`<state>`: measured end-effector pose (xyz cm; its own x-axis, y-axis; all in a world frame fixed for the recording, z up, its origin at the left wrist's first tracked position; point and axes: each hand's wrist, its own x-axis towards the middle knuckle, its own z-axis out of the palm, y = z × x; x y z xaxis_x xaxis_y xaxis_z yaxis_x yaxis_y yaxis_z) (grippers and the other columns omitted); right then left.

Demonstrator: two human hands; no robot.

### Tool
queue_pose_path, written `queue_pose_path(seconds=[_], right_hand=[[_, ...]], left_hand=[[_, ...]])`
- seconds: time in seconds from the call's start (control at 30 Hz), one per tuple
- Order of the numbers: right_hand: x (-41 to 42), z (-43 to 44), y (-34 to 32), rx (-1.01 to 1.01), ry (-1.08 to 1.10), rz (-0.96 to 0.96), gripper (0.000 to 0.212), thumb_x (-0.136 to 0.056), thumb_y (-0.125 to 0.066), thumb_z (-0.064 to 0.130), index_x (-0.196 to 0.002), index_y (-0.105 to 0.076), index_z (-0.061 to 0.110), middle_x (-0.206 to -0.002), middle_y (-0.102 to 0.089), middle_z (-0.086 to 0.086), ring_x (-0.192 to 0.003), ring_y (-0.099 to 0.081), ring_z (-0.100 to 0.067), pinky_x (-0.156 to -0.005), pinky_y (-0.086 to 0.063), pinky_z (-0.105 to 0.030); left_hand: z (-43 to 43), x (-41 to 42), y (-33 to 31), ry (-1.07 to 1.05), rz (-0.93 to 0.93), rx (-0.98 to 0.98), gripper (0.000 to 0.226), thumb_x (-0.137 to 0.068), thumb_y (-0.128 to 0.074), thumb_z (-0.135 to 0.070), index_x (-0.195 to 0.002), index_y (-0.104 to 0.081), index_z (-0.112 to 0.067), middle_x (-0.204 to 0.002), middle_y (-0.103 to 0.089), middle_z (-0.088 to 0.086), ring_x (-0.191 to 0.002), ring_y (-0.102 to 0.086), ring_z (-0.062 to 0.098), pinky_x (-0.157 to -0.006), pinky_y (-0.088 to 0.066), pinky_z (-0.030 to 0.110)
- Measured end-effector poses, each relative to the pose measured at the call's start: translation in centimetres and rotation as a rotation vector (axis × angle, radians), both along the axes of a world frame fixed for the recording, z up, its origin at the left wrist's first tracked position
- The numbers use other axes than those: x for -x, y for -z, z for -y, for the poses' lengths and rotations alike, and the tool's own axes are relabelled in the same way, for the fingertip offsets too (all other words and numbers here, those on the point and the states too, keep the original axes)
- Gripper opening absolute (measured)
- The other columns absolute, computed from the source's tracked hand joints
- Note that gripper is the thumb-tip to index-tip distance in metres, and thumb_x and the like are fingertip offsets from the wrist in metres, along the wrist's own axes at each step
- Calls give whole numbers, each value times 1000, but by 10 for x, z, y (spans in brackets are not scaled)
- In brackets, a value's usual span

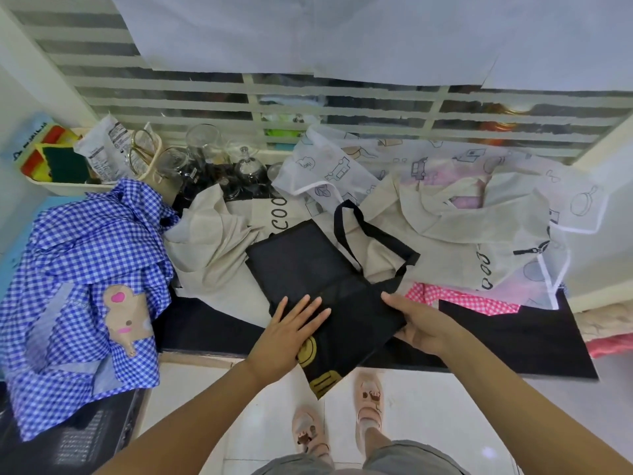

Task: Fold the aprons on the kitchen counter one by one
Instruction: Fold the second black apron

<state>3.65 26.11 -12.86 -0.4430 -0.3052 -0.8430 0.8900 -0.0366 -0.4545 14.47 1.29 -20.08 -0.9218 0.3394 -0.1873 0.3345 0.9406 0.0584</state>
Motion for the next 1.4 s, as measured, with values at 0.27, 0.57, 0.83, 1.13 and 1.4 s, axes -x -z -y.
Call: queue_pose_path(seconds=[0.27, 0.57, 0.83, 1.13, 1.4], right_hand=[[28, 29, -16, 112, 211, -146, 7, -82, -66, 11, -89, -67, 12, -65, -58, 2, -45, -45, -4, -46, -43, -15], [104, -53, -79, -130, 349, -596, 21, -96, -45, -2, -111, -59, 4, -72, -72, -1, -49, -58, -4, -52, -49, -12], [113, -82, -74, -1415, -493, -613, 16, -82, -50, 2, -67, -55, -1, -67, -58, -15, -63, -56, -29, -56, -39, -26], [90, -23, -65, -1483, -331, -1095, 70, -72, -81, 31, -118, -46, -8, -122, -43, -26, -109, -45, -42, -88, -41, -51], [9, 42, 7, -599, -1810, -1528, 91, -82, -57, -7, -153, -10, 27, -160, -2, 6, -146, 8, -13, -115, 7, -30]], left_hand=[[36, -16, -7, 61, 57, 49, 113, -68, -82, -33, -153, -8, -29, -156, -26, 4, -141, -26, 29, -109, -18, 53], [39, -18, -8, 37, 115, 12, 120, -67, -83, -41, -153, 2, -31, -154, -30, 4, -139, -28, 28, -107, -22, 50], [27, -11, -3, 25, 138, -57, 116, -78, -76, -26, -148, 15, -40, -159, -12, 2, -144, -11, 29, -111, -5, 52], [32, -15, 4, 2, 107, -72, 107, -94, -52, -11, -129, 40, -52, -154, 26, -10, -141, 26, 19, -104, 30, 36], [29, -14, -2, -48, 184, -114, 97, -94, -52, -10, -138, 27, -46, -151, 29, -10, -139, 29, 16, -104, 29, 34]])
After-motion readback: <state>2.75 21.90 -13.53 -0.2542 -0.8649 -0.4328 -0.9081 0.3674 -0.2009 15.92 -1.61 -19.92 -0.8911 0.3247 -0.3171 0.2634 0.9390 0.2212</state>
